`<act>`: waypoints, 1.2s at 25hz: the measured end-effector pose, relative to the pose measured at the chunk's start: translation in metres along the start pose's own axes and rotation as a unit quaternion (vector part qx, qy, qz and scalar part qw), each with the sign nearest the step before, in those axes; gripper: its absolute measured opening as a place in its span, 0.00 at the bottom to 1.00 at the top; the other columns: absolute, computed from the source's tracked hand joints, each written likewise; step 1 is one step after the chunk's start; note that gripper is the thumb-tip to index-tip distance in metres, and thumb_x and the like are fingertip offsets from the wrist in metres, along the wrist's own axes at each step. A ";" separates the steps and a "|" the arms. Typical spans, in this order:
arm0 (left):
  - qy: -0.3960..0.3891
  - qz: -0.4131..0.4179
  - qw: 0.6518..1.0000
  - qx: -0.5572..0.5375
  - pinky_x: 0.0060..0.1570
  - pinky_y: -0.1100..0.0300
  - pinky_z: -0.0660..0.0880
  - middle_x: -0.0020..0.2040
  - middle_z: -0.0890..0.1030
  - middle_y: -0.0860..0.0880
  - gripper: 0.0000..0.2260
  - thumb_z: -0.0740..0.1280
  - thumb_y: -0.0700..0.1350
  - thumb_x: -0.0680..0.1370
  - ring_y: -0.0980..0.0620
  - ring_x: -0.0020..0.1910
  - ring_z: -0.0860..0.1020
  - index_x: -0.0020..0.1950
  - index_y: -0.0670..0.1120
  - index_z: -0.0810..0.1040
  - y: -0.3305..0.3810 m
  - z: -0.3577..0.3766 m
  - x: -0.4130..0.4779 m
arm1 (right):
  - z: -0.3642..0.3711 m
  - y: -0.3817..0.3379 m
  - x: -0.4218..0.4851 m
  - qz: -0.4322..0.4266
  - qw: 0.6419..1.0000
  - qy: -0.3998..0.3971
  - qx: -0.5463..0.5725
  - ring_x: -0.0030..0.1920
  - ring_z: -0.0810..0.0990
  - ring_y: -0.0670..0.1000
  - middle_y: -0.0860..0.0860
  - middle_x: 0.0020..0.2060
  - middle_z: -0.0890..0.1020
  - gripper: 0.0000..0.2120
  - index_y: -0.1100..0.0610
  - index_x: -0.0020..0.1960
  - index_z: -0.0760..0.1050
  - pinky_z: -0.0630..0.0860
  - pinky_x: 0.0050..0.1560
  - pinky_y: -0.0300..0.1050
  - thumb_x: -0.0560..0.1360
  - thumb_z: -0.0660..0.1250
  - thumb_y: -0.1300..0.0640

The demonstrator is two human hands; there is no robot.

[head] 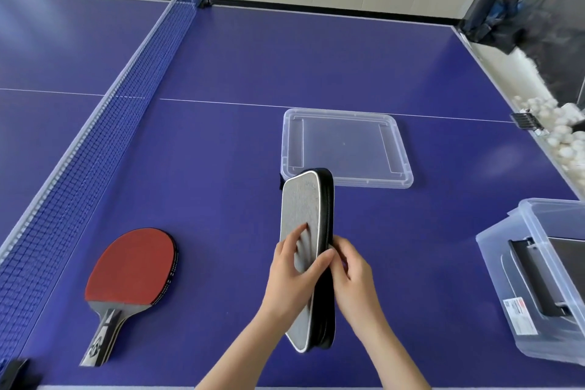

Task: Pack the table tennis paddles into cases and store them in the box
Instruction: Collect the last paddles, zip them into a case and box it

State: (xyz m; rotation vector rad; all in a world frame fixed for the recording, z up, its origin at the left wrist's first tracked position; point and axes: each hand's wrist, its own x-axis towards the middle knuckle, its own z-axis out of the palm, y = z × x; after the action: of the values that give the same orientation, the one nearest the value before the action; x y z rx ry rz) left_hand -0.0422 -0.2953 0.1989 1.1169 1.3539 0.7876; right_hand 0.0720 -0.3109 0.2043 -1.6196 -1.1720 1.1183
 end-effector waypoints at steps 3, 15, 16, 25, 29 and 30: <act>0.002 0.005 1.000 -0.014 0.62 0.55 0.74 0.63 0.75 0.59 0.21 0.70 0.56 0.74 0.60 0.62 0.74 0.67 0.63 0.69 -0.001 -0.013 -0.001 | -0.010 0.005 0.004 0.005 1.000 0.008 -0.003 0.47 0.82 0.41 0.46 0.45 0.84 0.09 0.50 0.54 0.77 0.76 0.45 0.33 0.81 0.59 0.57; 0.223 -0.103 0.968 -0.058 0.44 0.53 0.77 0.44 0.83 0.46 0.12 0.63 0.35 0.78 0.45 0.41 0.80 0.56 0.48 0.78 -0.075 -0.113 0.024 | -0.107 0.100 0.037 0.188 0.978 0.060 -0.061 0.48 0.78 0.53 0.54 0.48 0.82 0.11 0.58 0.53 0.77 0.74 0.48 0.48 0.82 0.55 0.59; 0.220 -0.116 0.967 -0.054 0.45 0.52 0.78 0.45 0.84 0.45 0.12 0.63 0.35 0.78 0.45 0.41 0.81 0.56 0.48 0.78 -0.085 -0.114 0.028 | -0.110 0.112 0.039 0.199 0.975 0.063 -0.078 0.48 0.78 0.53 0.54 0.48 0.81 0.12 0.60 0.54 0.76 0.74 0.48 0.48 0.81 0.55 0.59; 0.238 -0.147 0.952 0.127 0.50 0.55 0.73 0.52 0.80 0.47 0.11 0.65 0.37 0.76 0.48 0.48 0.78 0.56 0.48 0.79 -0.137 -0.096 0.069 | -0.102 0.161 0.065 0.212 0.950 0.111 -0.200 0.40 0.70 0.54 0.54 0.40 0.74 0.09 0.59 0.48 0.71 0.65 0.35 0.46 0.80 0.52 0.62; 0.247 -0.125 0.941 0.195 0.48 0.58 0.68 0.52 0.77 0.46 0.12 0.64 0.37 0.76 0.49 0.46 0.75 0.59 0.45 0.79 -0.145 -0.088 0.070 | -0.098 0.172 0.063 0.179 0.949 0.137 -0.222 0.41 0.70 0.55 0.53 0.40 0.73 0.10 0.60 0.42 0.69 0.64 0.38 0.47 0.81 0.57 0.57; 0.253 -0.118 0.938 0.204 0.48 0.58 0.67 0.51 0.76 0.45 0.12 0.64 0.36 0.76 0.49 0.45 0.75 0.59 0.44 0.78 -0.146 -0.086 0.069 | -0.097 0.175 0.062 0.167 0.946 0.142 -0.238 0.42 0.71 0.55 0.53 0.41 0.74 0.09 0.61 0.44 0.70 0.65 0.40 0.46 0.80 0.60 0.56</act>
State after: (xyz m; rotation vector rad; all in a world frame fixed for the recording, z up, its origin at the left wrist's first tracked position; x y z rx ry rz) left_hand -0.1432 -0.2641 0.0500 1.0721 2.1174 0.6528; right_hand 0.2166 -0.3020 0.0531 -2.3356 -1.0474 0.7910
